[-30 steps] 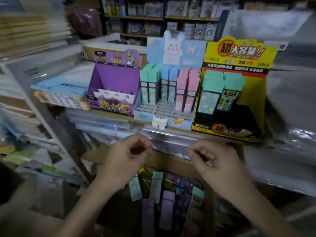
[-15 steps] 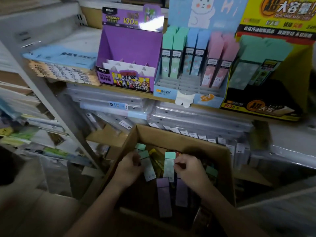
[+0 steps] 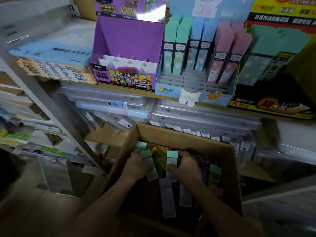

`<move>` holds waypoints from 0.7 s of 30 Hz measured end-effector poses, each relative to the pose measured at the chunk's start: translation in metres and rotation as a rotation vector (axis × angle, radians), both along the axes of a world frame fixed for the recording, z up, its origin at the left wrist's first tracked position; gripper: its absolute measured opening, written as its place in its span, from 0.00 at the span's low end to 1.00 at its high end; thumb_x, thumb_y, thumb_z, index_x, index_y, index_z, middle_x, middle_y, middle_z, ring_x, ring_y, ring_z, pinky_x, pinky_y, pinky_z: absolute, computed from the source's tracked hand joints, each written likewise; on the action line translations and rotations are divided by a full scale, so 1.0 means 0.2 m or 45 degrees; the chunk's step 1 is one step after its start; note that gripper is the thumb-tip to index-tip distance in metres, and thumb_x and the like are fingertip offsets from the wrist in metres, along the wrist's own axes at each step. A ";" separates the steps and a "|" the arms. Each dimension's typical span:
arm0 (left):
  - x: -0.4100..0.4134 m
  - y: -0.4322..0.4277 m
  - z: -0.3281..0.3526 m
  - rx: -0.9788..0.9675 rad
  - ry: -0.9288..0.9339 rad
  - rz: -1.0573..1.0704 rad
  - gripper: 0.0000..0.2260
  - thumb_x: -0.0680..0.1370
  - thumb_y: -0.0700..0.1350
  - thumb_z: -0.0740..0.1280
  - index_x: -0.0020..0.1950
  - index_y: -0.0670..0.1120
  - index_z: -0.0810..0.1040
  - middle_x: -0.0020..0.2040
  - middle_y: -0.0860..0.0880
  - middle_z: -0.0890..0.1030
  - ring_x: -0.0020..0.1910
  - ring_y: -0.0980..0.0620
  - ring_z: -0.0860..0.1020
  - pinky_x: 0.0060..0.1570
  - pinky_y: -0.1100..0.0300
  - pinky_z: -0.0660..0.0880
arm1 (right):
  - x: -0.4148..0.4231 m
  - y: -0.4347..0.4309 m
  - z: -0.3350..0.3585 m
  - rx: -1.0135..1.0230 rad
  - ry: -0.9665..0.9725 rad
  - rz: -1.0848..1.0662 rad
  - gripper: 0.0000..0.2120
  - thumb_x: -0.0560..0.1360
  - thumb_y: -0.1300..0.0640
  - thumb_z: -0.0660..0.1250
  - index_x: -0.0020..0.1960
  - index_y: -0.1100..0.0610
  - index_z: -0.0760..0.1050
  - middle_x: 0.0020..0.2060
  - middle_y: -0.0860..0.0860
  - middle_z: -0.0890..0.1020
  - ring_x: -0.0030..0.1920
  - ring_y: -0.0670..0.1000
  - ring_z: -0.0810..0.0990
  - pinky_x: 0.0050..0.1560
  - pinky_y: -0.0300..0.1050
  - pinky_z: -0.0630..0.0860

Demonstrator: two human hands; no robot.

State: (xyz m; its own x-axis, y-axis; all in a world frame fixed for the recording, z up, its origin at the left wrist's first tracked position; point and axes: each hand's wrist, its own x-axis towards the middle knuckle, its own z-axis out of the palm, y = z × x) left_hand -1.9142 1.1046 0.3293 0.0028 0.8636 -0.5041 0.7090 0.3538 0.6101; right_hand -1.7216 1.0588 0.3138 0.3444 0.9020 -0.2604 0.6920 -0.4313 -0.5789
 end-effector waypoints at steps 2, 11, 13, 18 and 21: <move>0.02 0.01 0.01 0.049 0.088 -0.017 0.30 0.73 0.52 0.76 0.67 0.39 0.68 0.62 0.39 0.77 0.61 0.39 0.79 0.51 0.53 0.77 | -0.01 0.00 0.00 -0.007 -0.002 -0.002 0.30 0.66 0.43 0.76 0.64 0.49 0.73 0.53 0.49 0.82 0.54 0.54 0.82 0.48 0.49 0.80; 0.09 -0.03 0.01 0.089 0.135 0.034 0.31 0.68 0.48 0.81 0.64 0.42 0.71 0.61 0.40 0.80 0.62 0.39 0.79 0.56 0.51 0.78 | 0.00 0.00 -0.04 0.204 0.153 -0.088 0.13 0.68 0.53 0.77 0.44 0.49 0.74 0.37 0.44 0.78 0.40 0.48 0.78 0.36 0.40 0.71; 0.09 -0.03 0.01 0.075 0.029 0.039 0.24 0.68 0.47 0.81 0.61 0.44 0.79 0.54 0.45 0.84 0.54 0.46 0.82 0.48 0.60 0.78 | -0.01 0.00 -0.04 0.278 0.321 -0.183 0.11 0.69 0.56 0.77 0.44 0.50 0.75 0.38 0.45 0.79 0.41 0.45 0.79 0.41 0.41 0.74; 0.09 -0.04 0.00 -0.008 -0.365 0.146 0.04 0.73 0.43 0.78 0.40 0.47 0.85 0.36 0.51 0.85 0.40 0.50 0.85 0.34 0.63 0.76 | -0.01 -0.02 -0.03 0.308 0.554 -0.294 0.05 0.71 0.62 0.76 0.41 0.59 0.80 0.37 0.56 0.84 0.40 0.53 0.83 0.46 0.53 0.79; 0.09 -0.06 0.04 -0.173 -0.639 0.188 0.05 0.76 0.46 0.75 0.49 0.46 0.85 0.43 0.48 0.88 0.39 0.54 0.86 0.31 0.64 0.78 | -0.02 -0.03 0.00 0.279 0.698 -0.357 0.09 0.72 0.62 0.76 0.38 0.51 0.79 0.36 0.47 0.84 0.41 0.49 0.83 0.45 0.42 0.79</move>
State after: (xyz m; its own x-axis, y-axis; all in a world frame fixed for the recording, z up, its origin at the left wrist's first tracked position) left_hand -1.8963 1.0934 0.3378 0.1557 0.8002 -0.5792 0.2787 0.5270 0.8029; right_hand -1.7254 1.0525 0.3148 0.4441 0.8492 -0.2858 0.1500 -0.3849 -0.9107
